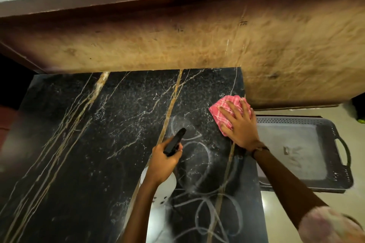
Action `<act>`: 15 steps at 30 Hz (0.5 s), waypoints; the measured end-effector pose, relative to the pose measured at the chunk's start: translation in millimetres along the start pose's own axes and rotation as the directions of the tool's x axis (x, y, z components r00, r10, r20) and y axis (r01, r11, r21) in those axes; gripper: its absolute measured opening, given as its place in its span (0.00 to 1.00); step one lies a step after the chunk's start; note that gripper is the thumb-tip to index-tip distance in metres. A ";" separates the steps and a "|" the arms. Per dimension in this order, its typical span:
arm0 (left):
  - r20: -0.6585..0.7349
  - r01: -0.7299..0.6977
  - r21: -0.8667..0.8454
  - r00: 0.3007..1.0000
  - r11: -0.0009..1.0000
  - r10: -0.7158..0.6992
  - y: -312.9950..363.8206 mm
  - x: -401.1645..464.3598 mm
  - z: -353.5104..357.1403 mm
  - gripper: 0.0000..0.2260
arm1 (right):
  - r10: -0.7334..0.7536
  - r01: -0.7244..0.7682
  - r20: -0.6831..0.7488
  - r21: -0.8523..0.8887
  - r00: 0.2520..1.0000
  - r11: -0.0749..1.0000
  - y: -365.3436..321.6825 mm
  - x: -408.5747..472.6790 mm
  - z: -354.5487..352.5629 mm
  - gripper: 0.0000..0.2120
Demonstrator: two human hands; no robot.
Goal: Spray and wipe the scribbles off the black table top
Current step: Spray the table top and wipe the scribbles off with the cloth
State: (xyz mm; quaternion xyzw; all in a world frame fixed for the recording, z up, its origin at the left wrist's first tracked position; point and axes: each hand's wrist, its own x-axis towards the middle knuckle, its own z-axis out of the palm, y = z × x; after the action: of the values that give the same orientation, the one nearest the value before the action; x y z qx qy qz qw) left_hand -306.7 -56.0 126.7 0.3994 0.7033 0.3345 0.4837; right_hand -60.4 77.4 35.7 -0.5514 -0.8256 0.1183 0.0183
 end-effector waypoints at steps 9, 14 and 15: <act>-0.067 0.029 -0.004 0.997 1.000 -0.029 -16.6 -27.8 -1.2 0.02 | -0.380 0.382 0.046 -0.058 0.924 0.922 -59.1 -54.9 31.7 0.28; -0.048 0.064 -0.040 0.997 0.997 -0.066 -26.8 -38.8 -3.3 0.03 | -0.448 0.448 0.028 -0.066 0.894 0.891 -9.5 -80.7 20.6 0.30; -0.052 0.064 -0.036 0.996 0.997 -0.066 -29.1 -40.1 -4.5 0.03 | -0.394 0.395 0.034 -0.059 0.919 0.917 -10.4 -68.2 16.6 0.30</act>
State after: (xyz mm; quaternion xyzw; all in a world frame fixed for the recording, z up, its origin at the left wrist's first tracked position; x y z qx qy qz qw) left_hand -309.3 -105.2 119.7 0.3588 0.7229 0.3411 0.4821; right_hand -45.8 8.3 28.7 -0.3727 -0.9233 0.0912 0.0149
